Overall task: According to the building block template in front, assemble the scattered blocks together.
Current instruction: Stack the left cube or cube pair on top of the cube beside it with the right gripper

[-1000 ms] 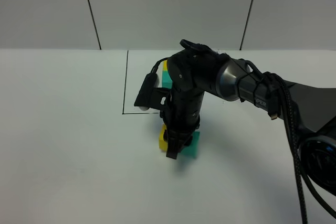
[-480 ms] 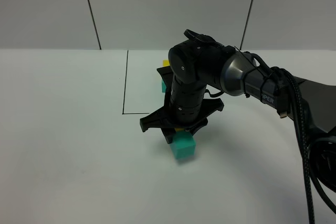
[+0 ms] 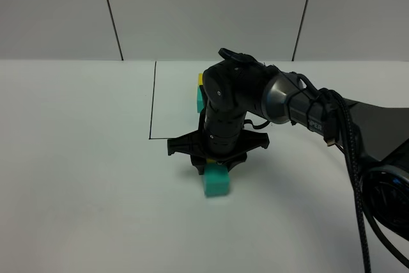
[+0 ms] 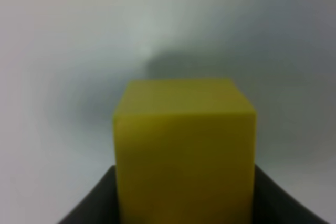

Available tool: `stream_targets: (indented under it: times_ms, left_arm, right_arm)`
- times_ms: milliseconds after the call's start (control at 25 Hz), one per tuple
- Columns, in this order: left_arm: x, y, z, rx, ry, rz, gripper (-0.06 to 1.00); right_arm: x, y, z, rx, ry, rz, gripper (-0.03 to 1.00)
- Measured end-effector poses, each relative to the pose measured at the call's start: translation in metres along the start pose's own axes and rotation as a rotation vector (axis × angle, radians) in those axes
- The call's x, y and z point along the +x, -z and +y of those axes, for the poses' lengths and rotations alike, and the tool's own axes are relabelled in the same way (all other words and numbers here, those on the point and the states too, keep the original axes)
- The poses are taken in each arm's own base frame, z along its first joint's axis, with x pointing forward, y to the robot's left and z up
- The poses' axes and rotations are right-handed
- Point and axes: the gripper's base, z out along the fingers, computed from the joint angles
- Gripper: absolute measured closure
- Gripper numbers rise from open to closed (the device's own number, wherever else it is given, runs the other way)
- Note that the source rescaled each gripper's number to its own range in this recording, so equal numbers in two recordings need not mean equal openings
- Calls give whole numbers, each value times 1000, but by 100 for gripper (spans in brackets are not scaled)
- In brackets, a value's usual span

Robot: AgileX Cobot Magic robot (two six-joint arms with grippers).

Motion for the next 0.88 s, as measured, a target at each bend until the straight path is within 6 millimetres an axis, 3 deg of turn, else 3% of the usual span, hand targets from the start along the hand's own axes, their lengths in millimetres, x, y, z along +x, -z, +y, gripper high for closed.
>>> stream_targets:
  times_ms: [160, 880]
  left_arm:
    - [0, 0, 0, 0, 0, 0, 15]
    - [0, 0, 0, 0, 0, 0, 15]
  right_arm:
    - [0, -12, -2, 25, -10, 8, 95]
    - [-1, -13, -2, 30, -46, -2, 95]
